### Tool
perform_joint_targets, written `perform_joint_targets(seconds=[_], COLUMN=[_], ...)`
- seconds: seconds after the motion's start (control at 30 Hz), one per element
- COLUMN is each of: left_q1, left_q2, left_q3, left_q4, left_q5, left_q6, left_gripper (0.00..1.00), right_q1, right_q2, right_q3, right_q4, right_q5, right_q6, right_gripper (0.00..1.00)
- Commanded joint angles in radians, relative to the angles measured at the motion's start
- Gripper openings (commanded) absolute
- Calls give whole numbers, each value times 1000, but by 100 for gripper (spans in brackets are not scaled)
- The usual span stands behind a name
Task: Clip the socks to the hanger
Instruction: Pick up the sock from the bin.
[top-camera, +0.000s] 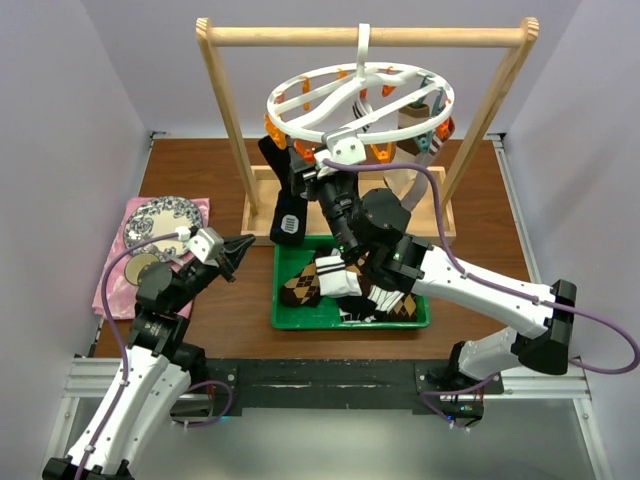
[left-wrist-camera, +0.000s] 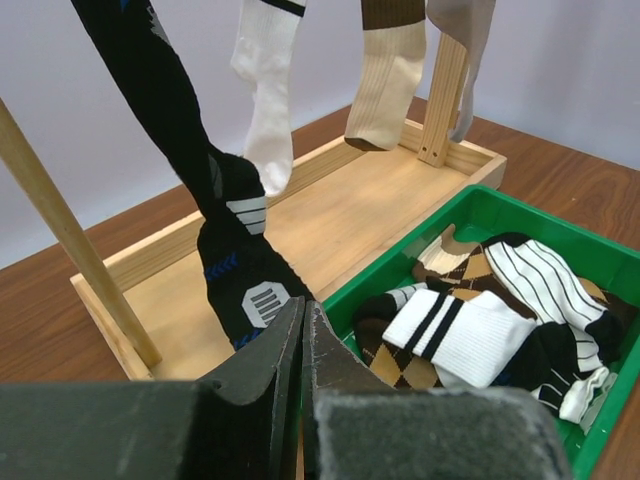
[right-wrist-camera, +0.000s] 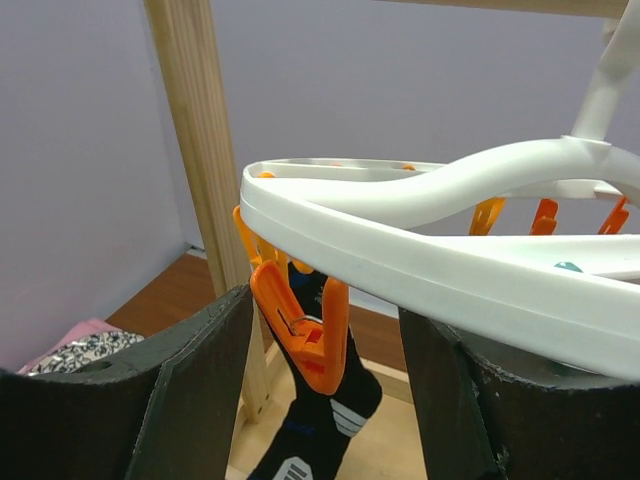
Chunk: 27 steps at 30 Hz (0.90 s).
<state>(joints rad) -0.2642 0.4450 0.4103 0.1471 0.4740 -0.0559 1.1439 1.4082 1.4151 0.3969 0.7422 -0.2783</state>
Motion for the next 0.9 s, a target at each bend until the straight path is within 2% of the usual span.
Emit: perform_joint_targets(seconds=[0.0, 0.23, 0.5, 0.7, 0.73, 0.87], left_q1=[0, 0, 0, -3, -4, -6], left_q2=[-3, -6, -8, 0, 0, 27], left_q3=[7, -5, -10, -5, -5, 7], left_q4=[17, 14, -3, -44, -58, -98], left_q5=[20, 21, 0, -18, -21, -20], left_q6=[4, 7, 21, 50, 51, 100], left_gripper=[6, 6, 6, 6, 6, 6], right_q1=[-6, -4, -6, -4, -4, -4], right_q2=[-6, -5, -23, -43, -49, -58], right_q3=[13, 5, -7, 16, 28, 61], right_q4=[77, 114, 109, 18, 2, -61], right_q5=[10, -1, -33, -63, -69, -66], right_q6=[2, 13, 27, 74, 82, 113], right_gripper=[64, 61, 27, 14, 9, 5])
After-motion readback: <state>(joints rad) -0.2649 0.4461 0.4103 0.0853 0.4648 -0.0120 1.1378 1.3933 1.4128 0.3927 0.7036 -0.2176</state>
